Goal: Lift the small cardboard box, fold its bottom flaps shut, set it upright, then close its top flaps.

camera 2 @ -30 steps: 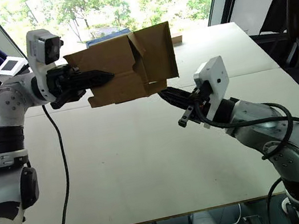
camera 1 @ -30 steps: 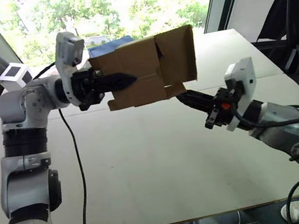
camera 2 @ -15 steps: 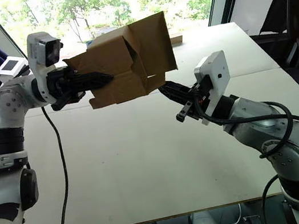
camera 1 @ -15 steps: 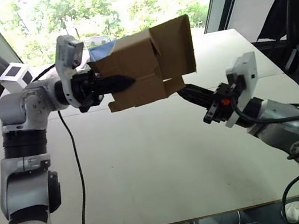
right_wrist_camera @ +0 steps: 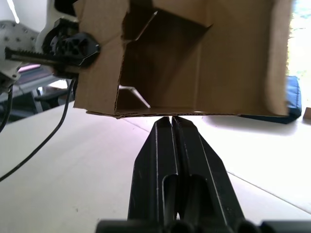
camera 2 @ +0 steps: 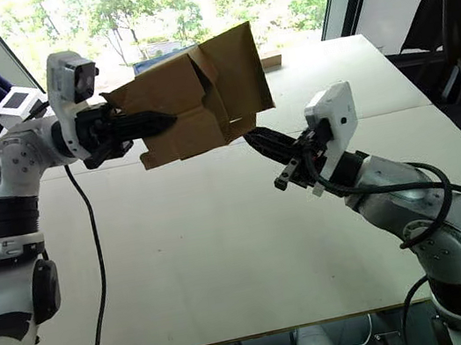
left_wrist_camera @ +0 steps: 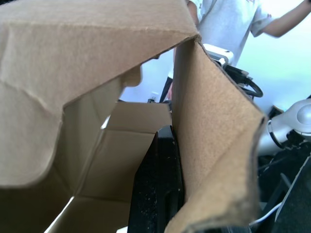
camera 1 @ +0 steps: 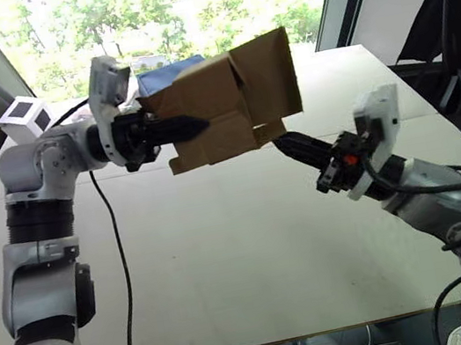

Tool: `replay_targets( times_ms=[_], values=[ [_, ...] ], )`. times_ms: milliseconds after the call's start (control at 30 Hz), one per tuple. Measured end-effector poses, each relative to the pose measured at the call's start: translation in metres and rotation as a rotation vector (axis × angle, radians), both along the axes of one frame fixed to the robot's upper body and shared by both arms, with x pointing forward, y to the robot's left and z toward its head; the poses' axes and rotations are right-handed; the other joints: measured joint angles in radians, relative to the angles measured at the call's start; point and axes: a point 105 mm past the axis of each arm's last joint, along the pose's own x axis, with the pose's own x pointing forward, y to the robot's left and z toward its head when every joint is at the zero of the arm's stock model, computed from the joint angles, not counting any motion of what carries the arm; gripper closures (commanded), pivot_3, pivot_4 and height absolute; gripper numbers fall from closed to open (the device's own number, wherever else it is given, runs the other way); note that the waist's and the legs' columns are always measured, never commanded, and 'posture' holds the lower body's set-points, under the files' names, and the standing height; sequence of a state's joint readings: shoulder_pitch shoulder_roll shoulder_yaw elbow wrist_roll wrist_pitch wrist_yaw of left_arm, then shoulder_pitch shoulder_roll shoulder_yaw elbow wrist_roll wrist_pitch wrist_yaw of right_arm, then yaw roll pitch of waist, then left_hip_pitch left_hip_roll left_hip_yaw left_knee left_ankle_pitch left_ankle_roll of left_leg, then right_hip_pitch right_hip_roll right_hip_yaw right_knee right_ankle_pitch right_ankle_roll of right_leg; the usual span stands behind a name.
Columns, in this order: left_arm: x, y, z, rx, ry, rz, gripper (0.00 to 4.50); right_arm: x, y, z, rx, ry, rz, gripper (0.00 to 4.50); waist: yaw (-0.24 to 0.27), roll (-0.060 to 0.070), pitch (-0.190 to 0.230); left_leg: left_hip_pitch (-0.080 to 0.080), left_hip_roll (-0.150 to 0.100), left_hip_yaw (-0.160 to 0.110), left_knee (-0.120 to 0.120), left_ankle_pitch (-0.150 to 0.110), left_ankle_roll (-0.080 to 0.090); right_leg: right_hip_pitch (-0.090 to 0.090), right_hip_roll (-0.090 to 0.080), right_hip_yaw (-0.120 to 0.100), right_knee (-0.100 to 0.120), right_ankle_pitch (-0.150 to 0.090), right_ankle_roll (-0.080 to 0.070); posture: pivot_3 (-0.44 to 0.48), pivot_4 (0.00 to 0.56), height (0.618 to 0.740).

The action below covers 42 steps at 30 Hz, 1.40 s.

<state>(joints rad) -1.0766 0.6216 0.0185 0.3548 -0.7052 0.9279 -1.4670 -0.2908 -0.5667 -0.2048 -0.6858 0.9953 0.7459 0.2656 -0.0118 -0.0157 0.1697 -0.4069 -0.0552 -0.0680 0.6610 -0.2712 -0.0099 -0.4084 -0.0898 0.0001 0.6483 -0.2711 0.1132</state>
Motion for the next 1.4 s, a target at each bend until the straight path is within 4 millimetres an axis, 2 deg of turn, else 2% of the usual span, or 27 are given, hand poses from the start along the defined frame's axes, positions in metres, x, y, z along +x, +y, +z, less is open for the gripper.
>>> replay_targets(
  times_ms=[300,733,1000,1200,1400],
  values=[
    [0.003,0.000,-0.002,-0.007,0.018,0.012,4.50,-0.001,-0.002,-0.007,0.070,0.043,-0.013,4.48,-0.002,0.000,0.000,0.000,0.000,0.000,0.000,0.000,0.000,0.000,0.000,0.000,0.000,0.000,0.000,0.000,0.150,0.740],
    [-0.003,-0.001,0.002,-0.011,-0.001,-0.024,4.50,0.007,0.021,0.001,0.090,0.022,0.035,4.48,-0.003,0.000,0.000,0.000,0.000,0.000,0.000,0.000,0.000,-0.001,0.000,0.000,0.000,0.000,0.000,0.000,0.150,0.740],
    [-0.004,0.002,0.005,-0.027,-0.011,-0.016,4.50,0.011,0.026,0.008,0.136,0.013,0.046,4.48,-0.001,0.000,0.000,0.000,0.000,0.000,0.000,0.000,0.000,0.000,0.000,0.000,0.001,0.000,0.000,0.000,0.150,0.740],
    [-0.004,0.000,0.005,-0.020,-0.014,-0.014,4.50,0.014,0.017,0.009,0.093,-0.020,0.008,4.48,-0.002,0.000,0.000,0.000,0.000,0.000,0.000,0.000,0.000,0.000,0.000,0.000,0.001,0.000,0.000,0.000,0.150,0.740],
    [-0.003,-0.001,0.000,-0.007,-0.002,-0.014,4.50,0.016,-0.008,0.008,0.051,-0.049,-0.071,4.48,-0.002,0.000,0.000,0.000,0.000,0.000,0.000,0.000,0.000,0.000,0.000,0.000,0.001,0.000,0.000,0.000,0.150,0.740]
  ],
)
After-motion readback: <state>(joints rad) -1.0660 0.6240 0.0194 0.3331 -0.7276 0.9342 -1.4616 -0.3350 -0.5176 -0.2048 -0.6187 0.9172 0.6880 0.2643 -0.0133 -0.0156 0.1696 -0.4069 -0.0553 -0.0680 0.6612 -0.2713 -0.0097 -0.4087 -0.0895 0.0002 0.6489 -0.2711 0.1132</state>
